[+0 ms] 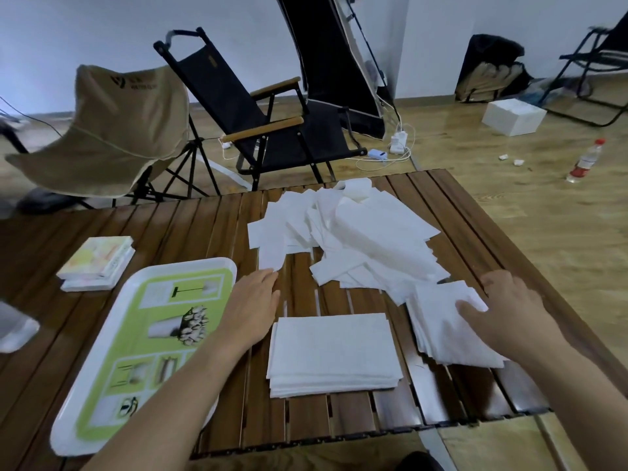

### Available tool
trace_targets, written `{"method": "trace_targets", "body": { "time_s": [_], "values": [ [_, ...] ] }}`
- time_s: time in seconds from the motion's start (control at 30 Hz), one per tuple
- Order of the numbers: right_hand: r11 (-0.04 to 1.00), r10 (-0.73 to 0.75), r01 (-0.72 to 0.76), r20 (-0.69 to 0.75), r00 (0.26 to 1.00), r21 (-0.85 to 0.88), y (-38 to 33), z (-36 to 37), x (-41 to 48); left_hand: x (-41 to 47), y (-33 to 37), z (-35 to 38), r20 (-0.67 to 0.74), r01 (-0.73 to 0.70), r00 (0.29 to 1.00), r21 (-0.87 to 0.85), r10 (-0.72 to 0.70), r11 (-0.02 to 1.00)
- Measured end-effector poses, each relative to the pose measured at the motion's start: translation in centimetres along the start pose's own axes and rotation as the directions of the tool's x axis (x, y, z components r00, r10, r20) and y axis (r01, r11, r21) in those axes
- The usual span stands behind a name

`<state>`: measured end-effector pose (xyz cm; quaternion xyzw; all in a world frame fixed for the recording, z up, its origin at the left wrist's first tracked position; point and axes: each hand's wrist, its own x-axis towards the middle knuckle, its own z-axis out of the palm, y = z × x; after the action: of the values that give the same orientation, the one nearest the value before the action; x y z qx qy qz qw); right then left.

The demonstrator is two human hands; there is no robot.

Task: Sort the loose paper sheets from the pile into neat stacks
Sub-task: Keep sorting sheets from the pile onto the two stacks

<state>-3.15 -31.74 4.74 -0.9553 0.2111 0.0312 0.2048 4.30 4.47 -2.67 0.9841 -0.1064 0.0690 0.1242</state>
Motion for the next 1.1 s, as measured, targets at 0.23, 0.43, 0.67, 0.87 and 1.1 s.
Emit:
{"method": "trace_targets", "body": {
  "time_s": [0.23,0.43,0.67,0.87,1.1],
  "values": [
    [0.834,-0.308,0.21,0.115,0.944,0.51,-5.6,0.0,-3.2,-1.8,5.6,-6.5,0.003,0.169,0.916,-0.91,-0.401,0.379],
    [0.528,-0.512,-0.072,0.385,0.768,0.846,-9.3,1.0,-6.0,-4.3,8.9,-8.1,0.225,0.207,0.934,-0.974,-0.277,-0.091],
    [0.423,-0.287,-0.004,0.138,0.948,0.906,-9.4,2.1,-5.3,-4.9,8.8,-7.8,0.175,0.206,0.969,-0.961,-0.172,0.183],
    [0.309,-0.392,-0.076,0.199,0.898,0.948,-8.5,0.0,-4.4,-5.7,8.6,-8.4,0.236,0.213,0.972,-0.893,0.01,0.397],
    [0.501,-0.557,0.025,0.3,0.774,0.865,-7.8,-1.1,-5.1,-5.5,9.4,-7.4,0.428,0.404,0.873,-0.904,0.235,0.142]
  ]
}}
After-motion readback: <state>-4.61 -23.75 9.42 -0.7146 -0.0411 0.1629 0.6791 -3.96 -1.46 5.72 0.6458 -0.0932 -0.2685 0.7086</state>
